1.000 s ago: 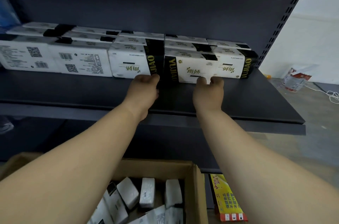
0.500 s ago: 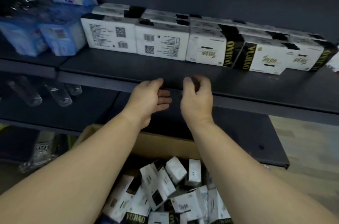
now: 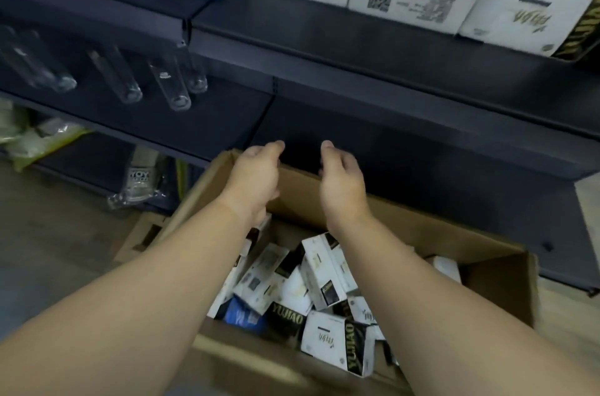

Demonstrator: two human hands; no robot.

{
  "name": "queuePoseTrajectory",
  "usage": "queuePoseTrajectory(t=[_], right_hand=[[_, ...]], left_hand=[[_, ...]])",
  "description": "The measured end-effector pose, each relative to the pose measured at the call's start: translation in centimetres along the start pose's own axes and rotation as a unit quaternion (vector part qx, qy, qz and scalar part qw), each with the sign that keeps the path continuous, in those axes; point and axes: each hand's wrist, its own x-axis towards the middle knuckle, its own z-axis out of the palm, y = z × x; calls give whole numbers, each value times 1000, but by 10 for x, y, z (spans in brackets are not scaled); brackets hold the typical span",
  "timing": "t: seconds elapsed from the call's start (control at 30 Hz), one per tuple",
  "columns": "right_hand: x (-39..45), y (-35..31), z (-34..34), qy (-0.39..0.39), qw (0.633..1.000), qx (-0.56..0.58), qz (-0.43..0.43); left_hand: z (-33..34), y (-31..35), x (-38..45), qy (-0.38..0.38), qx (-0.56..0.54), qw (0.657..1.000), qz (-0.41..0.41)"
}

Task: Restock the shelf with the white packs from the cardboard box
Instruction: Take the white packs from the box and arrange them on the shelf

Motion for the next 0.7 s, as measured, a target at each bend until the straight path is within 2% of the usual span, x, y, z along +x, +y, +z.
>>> queuePoseTrajectory(t=[0.17, 0.33, 0.47, 0.7], right_hand=[[12, 48, -5, -2, 993, -14, 113], [15, 96, -30, 35, 971, -20, 235], [17, 135, -44, 57, 959, -26, 278], [23, 178, -69, 121, 934, -4, 335]], left_hand=[[-21, -45, 18, 19, 38, 996, -83], [-17, -93, 32, 19, 80, 986, -144], [12, -126, 45, -15, 124, 975, -184], [56, -156, 68, -72, 222, 956, -176]])
